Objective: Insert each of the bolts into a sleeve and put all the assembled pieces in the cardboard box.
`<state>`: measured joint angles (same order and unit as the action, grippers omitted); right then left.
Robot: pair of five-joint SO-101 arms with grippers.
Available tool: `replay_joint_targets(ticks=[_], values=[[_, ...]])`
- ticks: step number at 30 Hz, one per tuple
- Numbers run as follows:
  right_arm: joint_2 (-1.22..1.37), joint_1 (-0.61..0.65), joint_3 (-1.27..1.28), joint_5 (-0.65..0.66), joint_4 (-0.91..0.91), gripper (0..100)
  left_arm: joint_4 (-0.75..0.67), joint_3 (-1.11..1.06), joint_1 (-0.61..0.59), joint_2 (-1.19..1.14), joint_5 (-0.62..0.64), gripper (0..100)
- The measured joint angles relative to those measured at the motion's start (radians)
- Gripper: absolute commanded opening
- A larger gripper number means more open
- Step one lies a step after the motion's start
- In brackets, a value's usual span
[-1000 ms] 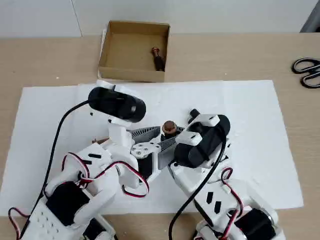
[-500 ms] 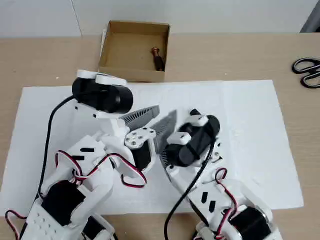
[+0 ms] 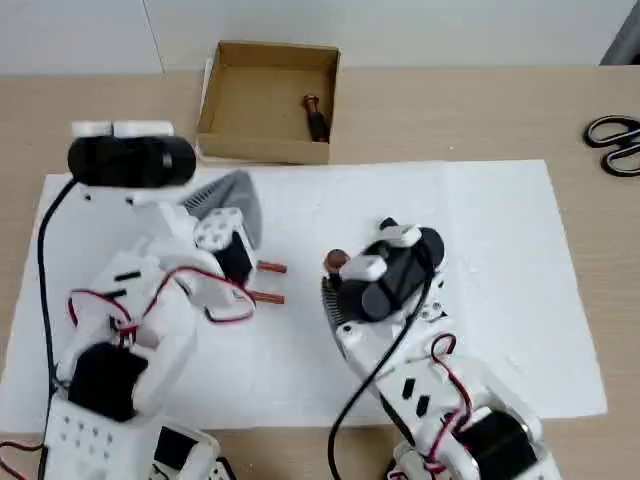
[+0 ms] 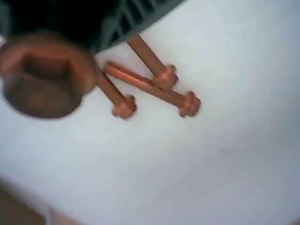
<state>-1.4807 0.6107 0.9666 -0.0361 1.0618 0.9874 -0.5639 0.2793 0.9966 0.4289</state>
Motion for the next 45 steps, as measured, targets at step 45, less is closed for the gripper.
replay_joint_targets(ticks=[45], values=[[1.778, -0.265, -1.278, -0.044, -0.180, 0.3, 0.428, 0.072, -0.354, -0.374, -0.175, 1]])
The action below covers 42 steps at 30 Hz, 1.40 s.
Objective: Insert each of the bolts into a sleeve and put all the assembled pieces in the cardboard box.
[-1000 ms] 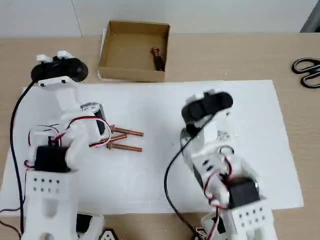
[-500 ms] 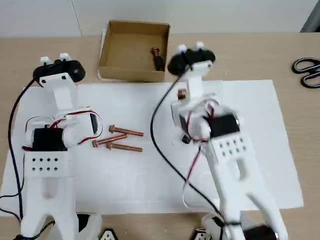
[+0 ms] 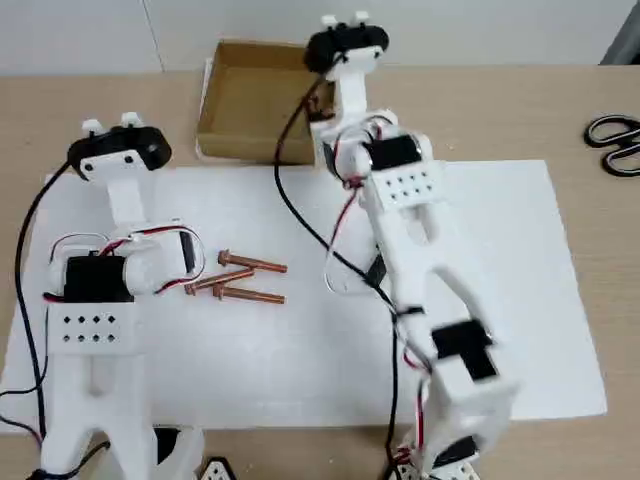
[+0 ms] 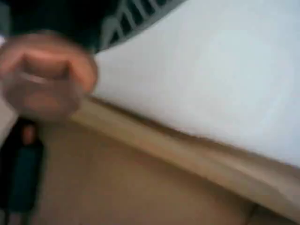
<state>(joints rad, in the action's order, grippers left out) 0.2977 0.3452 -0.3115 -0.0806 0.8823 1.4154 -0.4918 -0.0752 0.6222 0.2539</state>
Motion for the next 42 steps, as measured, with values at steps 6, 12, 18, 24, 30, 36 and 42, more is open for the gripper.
replay_joint_targets(ticks=[6, 12, 18, 24, 30, 36, 42], values=[[0.235, 0.000, -0.250, 0.000, -0.054, 0.3, 0.025, 0.000, 0.000, 0.000, 0.000, 1], [0.413, 0.000, -0.422, 0.000, -0.178, 0.3, 0.029, 0.000, 0.000, 0.000, 0.040, 1], [0.586, 0.000, -0.542, 0.000, -0.299, 0.3, 0.029, 0.000, 0.000, 0.000, 0.041, 1], [0.743, 0.006, -0.660, 0.000, -0.394, 0.3, 0.029, 0.000, 0.000, 0.000, 0.041, 1], [0.881, 0.040, -0.775, 0.000, -0.404, 0.3, 0.029, 0.000, 0.000, 0.000, 0.041, 1], [0.962, 0.043, -0.873, 0.000, -0.404, 0.4, 0.029, 0.000, 0.000, 0.000, 0.041, 1], [0.973, 0.052, -0.879, 0.029, -0.404, 0.4, 0.029, -0.015, 0.000, 0.000, 0.041, 1]])
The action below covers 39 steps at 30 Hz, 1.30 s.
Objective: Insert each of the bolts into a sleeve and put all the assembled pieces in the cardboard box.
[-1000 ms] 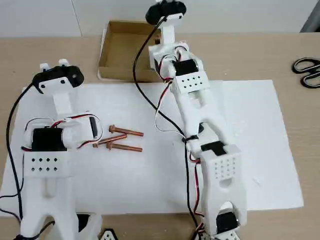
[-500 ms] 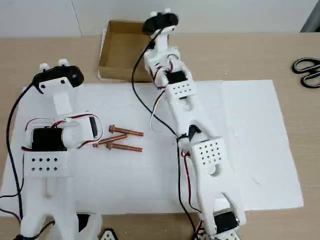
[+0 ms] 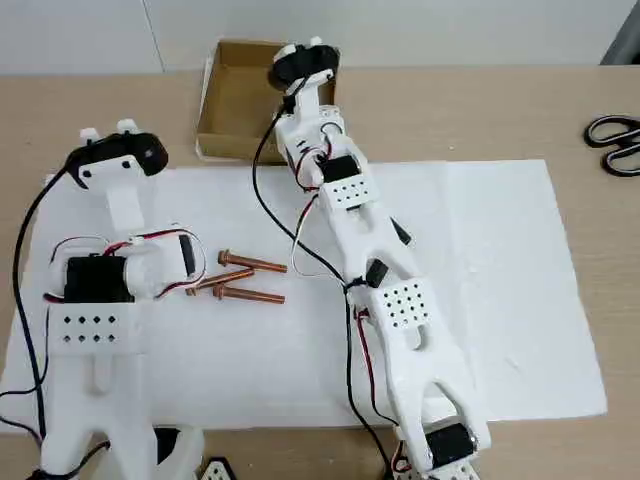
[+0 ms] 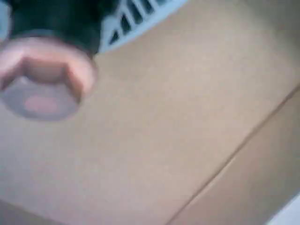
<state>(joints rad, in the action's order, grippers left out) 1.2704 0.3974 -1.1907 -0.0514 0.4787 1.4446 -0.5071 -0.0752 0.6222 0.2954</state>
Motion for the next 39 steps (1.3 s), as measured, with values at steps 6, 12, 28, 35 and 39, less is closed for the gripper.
replay_joint_targets(ticks=[6, 12, 28, 35, 39], values=[[0.000, 0.011, -0.009, 0.006, 0.043, 0.4, 0.000, -0.008, 0.000, 0.000, 0.000, 1], [-0.002, 0.023, -0.012, 0.006, 0.127, 1.1, 0.000, -0.008, 0.000, 0.000, 0.000, 1], [-0.002, 0.026, -0.186, 0.006, 0.259, 22.3, 0.000, -0.008, 0.000, 0.000, 0.000, 1], [-0.002, 0.026, -0.301, 0.006, 0.265, 22.3, 0.000, -0.008, 0.000, 0.000, 0.000, 1], [-0.002, 0.029, -0.419, 0.006, 0.374, 22.3, 0.000, -0.008, 0.000, 0.000, 0.000, 1]])
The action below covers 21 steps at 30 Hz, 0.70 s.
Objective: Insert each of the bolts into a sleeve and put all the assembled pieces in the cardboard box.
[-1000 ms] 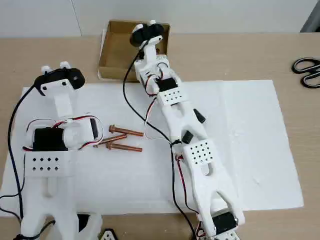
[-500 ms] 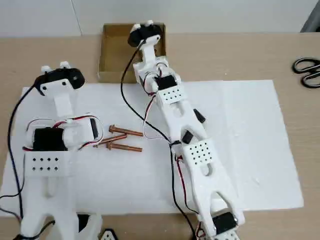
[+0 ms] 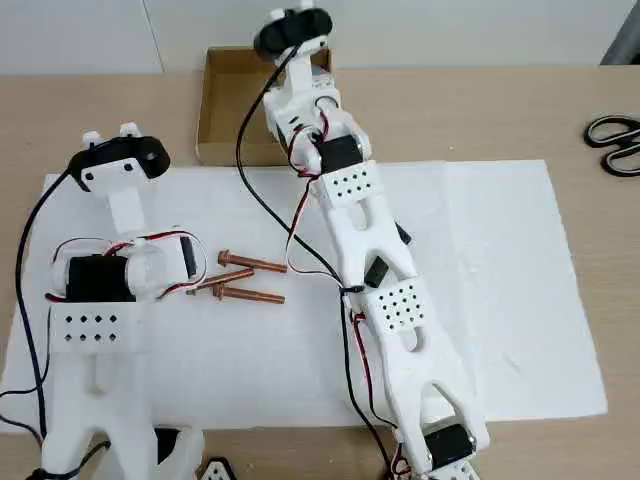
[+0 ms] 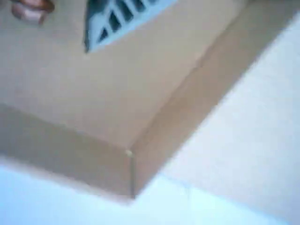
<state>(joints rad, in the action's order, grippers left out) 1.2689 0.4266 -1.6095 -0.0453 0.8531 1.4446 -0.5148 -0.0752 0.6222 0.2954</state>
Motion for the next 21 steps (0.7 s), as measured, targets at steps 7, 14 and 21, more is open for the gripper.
replay_joint_targets(ticks=[7, 14, 21], values=[[-0.129, 0.005, -0.025, 0.000, 0.367, 22.3, 0.008, -0.002, 0.000, 0.043, 0.000, 1], [-0.212, 0.003, -0.026, 0.000, 0.671, 22.3, 0.009, -0.026, 0.000, 0.198, 0.000, 1], [-0.239, -0.029, -0.026, 0.000, 0.865, 22.3, 0.011, -0.124, 0.000, 0.290, 0.000, 1]])
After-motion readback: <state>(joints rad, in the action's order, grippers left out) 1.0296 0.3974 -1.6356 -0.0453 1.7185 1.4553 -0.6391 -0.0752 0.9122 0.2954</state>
